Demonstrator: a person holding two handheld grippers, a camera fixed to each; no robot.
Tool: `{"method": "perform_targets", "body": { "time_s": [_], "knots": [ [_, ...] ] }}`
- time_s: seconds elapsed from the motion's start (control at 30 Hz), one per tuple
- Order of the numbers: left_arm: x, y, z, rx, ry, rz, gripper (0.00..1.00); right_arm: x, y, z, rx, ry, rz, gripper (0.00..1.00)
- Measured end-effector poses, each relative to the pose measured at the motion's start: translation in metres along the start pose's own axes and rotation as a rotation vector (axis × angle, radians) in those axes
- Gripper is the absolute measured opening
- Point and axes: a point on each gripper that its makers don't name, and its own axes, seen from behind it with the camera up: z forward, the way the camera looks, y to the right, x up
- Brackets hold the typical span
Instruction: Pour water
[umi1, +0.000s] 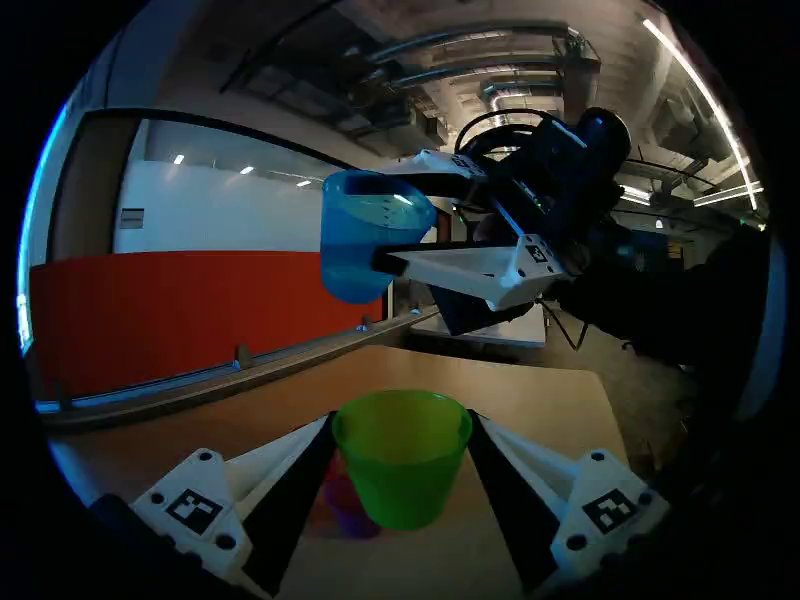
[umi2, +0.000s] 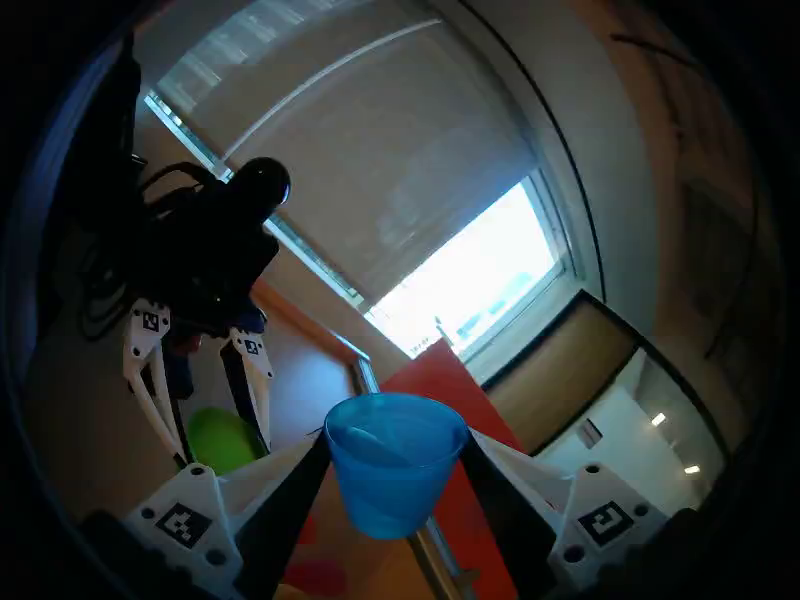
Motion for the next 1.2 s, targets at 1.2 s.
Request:
{"method": "perform_targets", "body": {
  "time_s": [1.2],
  "knots": [
    [0.0048, 0.0014, 0.0019, -0.007, 0.008, 0.002, 0.9, -0.0006, 0.0037, 0.0045, -0.017, -0.046, -0.234, 0.92]
  ]
}}
